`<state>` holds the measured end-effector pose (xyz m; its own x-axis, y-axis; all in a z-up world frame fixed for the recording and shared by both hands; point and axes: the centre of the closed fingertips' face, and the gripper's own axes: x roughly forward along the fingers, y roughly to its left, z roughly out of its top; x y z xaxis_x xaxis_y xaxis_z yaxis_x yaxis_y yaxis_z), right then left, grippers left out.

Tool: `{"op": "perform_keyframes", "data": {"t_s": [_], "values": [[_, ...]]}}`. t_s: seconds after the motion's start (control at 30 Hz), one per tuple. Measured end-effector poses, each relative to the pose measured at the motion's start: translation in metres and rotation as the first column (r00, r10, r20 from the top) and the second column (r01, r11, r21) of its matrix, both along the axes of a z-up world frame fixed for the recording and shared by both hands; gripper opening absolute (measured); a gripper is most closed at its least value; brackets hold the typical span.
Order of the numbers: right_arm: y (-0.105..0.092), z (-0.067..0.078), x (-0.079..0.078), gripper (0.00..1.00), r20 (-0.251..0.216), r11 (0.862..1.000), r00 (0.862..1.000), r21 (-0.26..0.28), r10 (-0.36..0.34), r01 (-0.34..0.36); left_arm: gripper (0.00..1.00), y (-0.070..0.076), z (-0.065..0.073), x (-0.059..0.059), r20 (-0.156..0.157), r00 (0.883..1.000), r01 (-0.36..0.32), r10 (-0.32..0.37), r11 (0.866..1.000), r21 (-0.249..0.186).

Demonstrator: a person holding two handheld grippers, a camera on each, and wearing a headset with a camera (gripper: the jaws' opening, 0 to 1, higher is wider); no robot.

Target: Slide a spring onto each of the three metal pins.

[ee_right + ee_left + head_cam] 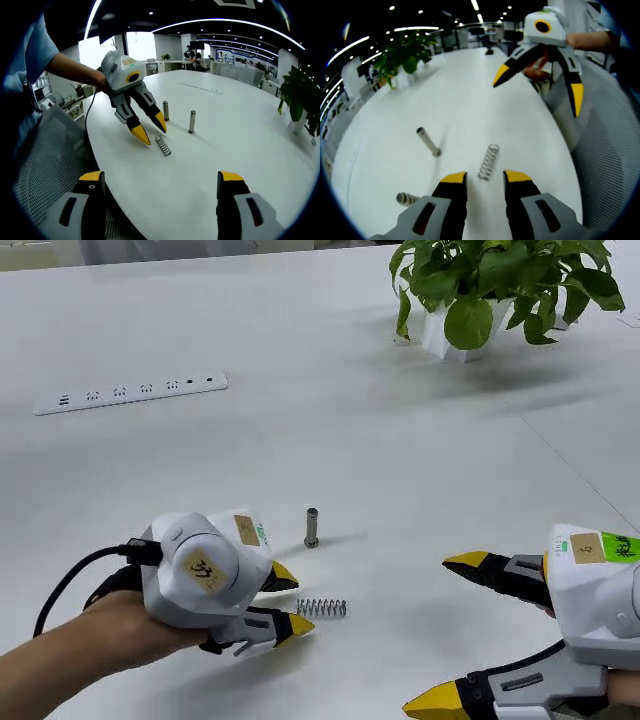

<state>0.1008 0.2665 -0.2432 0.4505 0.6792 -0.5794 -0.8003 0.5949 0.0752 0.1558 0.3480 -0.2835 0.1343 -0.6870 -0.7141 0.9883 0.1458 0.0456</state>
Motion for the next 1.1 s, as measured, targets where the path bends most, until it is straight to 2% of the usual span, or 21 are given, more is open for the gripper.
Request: {"op": "perform_keyframes", "data": {"t_s": [0.13, 0.27, 0.43, 0.53, 0.73, 0.83, 0.93, 1.1], "values": [[0.001, 0.002, 0.002, 0.93, 0.001, 1.000, 1.000, 0.013, -0.009, 0.009, 0.25, 0.002, -0.004, 0.001, -0.002, 1.000, 0.031, -0.031, 0.998, 0.046], [0.002, 0.004, 0.003, 0.93, 0.002, 1.000, 1.000, 0.023, -0.017, 0.017, 0.26, 0.002, -0.009, -0.001, -0.027, 0.998, 0.050, -0.048, 0.995, 0.081], [0.002, 0.004, 0.003, 0.92, 0.000, 0.999, 1.000, 0.031, -0.023, 0.023, 0.24, -0.001, -0.011, -0.002, -0.019, 0.995, 0.097, -0.095, 0.987, 0.127], [0.002, 0.006, 0.003, 0.92, 0.000, 0.999, 1.000, 0.040, -0.028, 0.028, 0.23, -0.003, -0.010, 0.000, -0.023, 0.994, 0.107, -0.104, 0.985, 0.138], [0.002, 0.005, 0.005, 0.91, -0.004, 0.997, 0.999, 0.058, -0.052, 0.052, 0.19, -0.004, -0.012, 0.003, -0.067, 0.992, 0.113, -0.103, 0.977, 0.181], [0.004, 0.003, 0.004, 0.91, -0.003, 0.998, 0.999, 0.048, -0.042, 0.042, 0.17, -0.004, -0.013, 0.003, -0.072, 0.991, 0.122, -0.110, 0.970, 0.209], [0.005, 0.002, 0.004, 0.91, -0.003, 0.998, 0.999, 0.046, -0.038, 0.038, 0.17, -0.002, -0.013, 0.001, -0.057, 0.987, 0.162, -0.152, 0.957, 0.242], [0.007, 0.004, 0.004, 0.91, -0.001, 0.998, 0.999, 0.050, -0.039, 0.039, 0.17, -0.002, -0.013, 0.000, -0.053, 0.983, 0.183, -0.175, 0.947, 0.265]]}}
